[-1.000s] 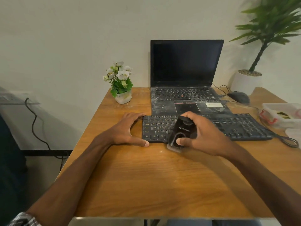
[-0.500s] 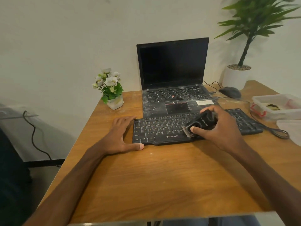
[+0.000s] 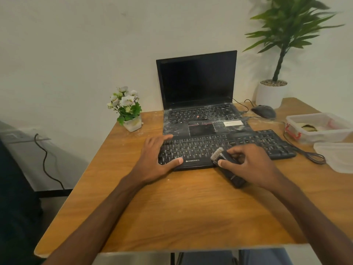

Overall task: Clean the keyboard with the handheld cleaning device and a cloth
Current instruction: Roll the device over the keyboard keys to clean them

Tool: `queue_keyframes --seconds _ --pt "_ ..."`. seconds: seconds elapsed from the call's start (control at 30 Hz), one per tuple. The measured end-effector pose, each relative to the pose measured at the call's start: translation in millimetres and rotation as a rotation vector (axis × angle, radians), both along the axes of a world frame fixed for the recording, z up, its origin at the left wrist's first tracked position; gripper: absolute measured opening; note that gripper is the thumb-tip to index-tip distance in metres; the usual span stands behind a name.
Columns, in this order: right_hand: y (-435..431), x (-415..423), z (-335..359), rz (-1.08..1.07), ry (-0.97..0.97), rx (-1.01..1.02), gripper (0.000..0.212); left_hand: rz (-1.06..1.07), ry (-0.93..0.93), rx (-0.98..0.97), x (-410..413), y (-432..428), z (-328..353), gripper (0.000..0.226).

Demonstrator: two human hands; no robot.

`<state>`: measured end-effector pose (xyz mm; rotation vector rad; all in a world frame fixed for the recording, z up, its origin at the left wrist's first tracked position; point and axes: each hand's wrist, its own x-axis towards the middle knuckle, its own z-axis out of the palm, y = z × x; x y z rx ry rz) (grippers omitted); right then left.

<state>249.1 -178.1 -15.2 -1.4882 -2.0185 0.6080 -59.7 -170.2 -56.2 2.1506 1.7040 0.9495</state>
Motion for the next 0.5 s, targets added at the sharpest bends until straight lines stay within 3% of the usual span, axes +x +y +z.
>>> queue_keyframes --seconds 0.03,0.13,0.17,0.37,0.5 --pt "-2 2 -1 -0.009 0.167 -0.076 0.020 -0.002 -0.023 0.008 8 0 1 0.085" --pt "-11 7 0 -0.008 0.902 -0.455 0.022 -0.038 -0.053 0.072 29 2 4 0.064" --pt "-13 10 -1 0.006 1.016 -0.501 0.027 -0.055 -0.049 0.098 36 4 4 0.059" --pt "-15 23 -1 0.017 1.320 -0.526 0.028 -0.120 -0.057 0.143 74 21 6 0.048" --pt "-12 27 -3 -0.010 1.344 -0.492 0.028 -0.128 -0.056 0.175 92 34 10 0.040"
